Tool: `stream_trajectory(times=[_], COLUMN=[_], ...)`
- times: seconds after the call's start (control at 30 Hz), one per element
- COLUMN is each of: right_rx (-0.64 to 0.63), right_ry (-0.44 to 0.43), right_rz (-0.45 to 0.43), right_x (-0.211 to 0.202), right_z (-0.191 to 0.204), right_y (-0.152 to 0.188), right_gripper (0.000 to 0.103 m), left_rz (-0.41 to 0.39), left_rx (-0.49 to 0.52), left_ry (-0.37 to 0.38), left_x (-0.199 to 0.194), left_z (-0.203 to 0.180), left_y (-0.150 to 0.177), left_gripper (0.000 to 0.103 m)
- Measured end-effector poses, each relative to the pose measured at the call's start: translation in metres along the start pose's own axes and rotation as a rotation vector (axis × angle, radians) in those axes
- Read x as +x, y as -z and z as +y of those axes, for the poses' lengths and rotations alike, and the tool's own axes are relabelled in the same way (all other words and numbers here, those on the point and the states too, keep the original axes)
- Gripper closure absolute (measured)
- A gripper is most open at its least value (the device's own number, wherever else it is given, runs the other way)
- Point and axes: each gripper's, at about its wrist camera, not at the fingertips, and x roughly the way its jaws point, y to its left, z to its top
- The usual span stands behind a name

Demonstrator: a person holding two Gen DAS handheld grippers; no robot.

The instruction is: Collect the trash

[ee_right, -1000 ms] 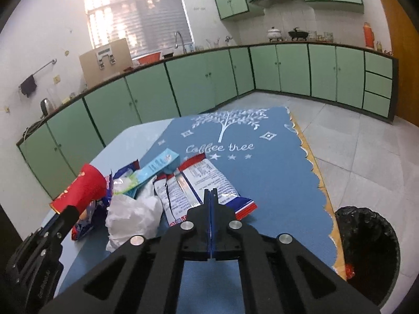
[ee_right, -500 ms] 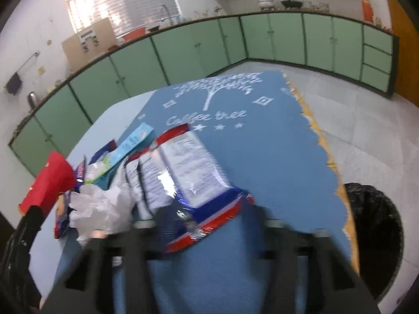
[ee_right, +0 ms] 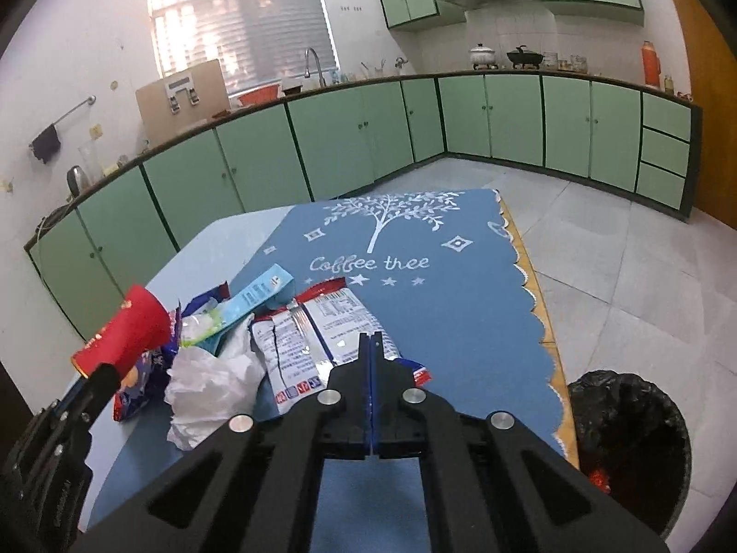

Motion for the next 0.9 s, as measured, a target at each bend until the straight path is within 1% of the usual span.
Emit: stream_trajectory(times=[0.03,0.07,0.1,0.13,0.17,0.2,0.23,0.27,0.33,0.47,0.53,0.6,0.63,0.7,0.73,0.77,0.83,0.9], right_rx=[0.006,0.007,0.004,-0.001,-0.008,-0.015,-0.025,-0.039,-0.056,-0.072,-0.063,-0.057,-0.058,-0.062,-0.063,-0.061,-0.046,-0.021], right_ry=[0.005,0.009,0.017,0.025,0.022,0.023,0.027,0.028,0.033,0.051,0.049,0.051,0.041,0.028,0.024,0.018,0.008,-0.016], right_rz=[0.005,0.029,0.041,0.053,0.066,0.068,0.07,0.069,0.08,0.139,0.169,0.193,0.208,0.234,0.234,0.234,0.226,0.216], right_x=[0.001,0.004,0.007,0.01,0.013,0.014,0.016,0.018,0.025,0.048,0.056,0.063,0.066,0.071,0.071,0.072,0.07,0.068], right_z=[-0.002,-0.004,-0.005,-0.005,-0.005,-0.004,-0.002,0.001,0.005,0.006,0.004,0.002,0.002,0.003,0.003,0.003,0.0,-0.005], right_y=[0.0,0.0,0.0,0.0,0.001,0.001,0.001,0.001,0.0,-0.002,-0.001,0.0,0.002,0.005,0.005,0.006,0.006,0.005], right_gripper=[0.102,0.102,0.097,0.082,0.074,0.061,0.055,0.054,0.043,0.038,0.034,0.033,0.034,0.043,0.051,0.053,0.064,0.07], left_rz=[-0.001,-0.004,-0.005,-0.005,-0.005,-0.005,-0.005,-0.004,-0.001,-0.002,0.0,0.001,0.004,0.008,0.009,0.012,0.014,0.015], left_rx=[0.001,0.002,0.003,0.003,0.004,0.007,0.009,0.012,0.009,0.003,0.0,0.0,0.0,-0.001,-0.002,-0.004,-0.007,-0.005], left_ry=[0.002,0.003,0.003,0.003,0.003,0.002,0.001,0.001,0.002,-0.001,-0.001,0.0,0.001,0.001,0.001,0.001,0.0,-0.001], left_x=[-0.001,-0.002,-0.002,-0.002,-0.002,-0.002,-0.002,-0.002,-0.001,0.0,0.0,0.001,0.001,0.003,0.003,0.004,0.004,0.005], left_z=[0.0,0.0,0.002,0.002,0.002,0.002,0.002,0.002,0.002,0.006,0.006,0.005,0.005,0.004,0.005,0.005,0.005,0.006], left_y=[0.0,0.0,0.001,0.001,0.002,0.002,0.003,0.003,0.003,0.001,0.001,0.001,0.001,0.002,0.002,0.002,0.001,-0.001], left_gripper=[0.095,0.095,0.095,0.095,0.095,0.095,0.095,0.095,0.095,0.095,0.095,0.095,0.095,0.095,0.095,0.095,0.095,0.095])
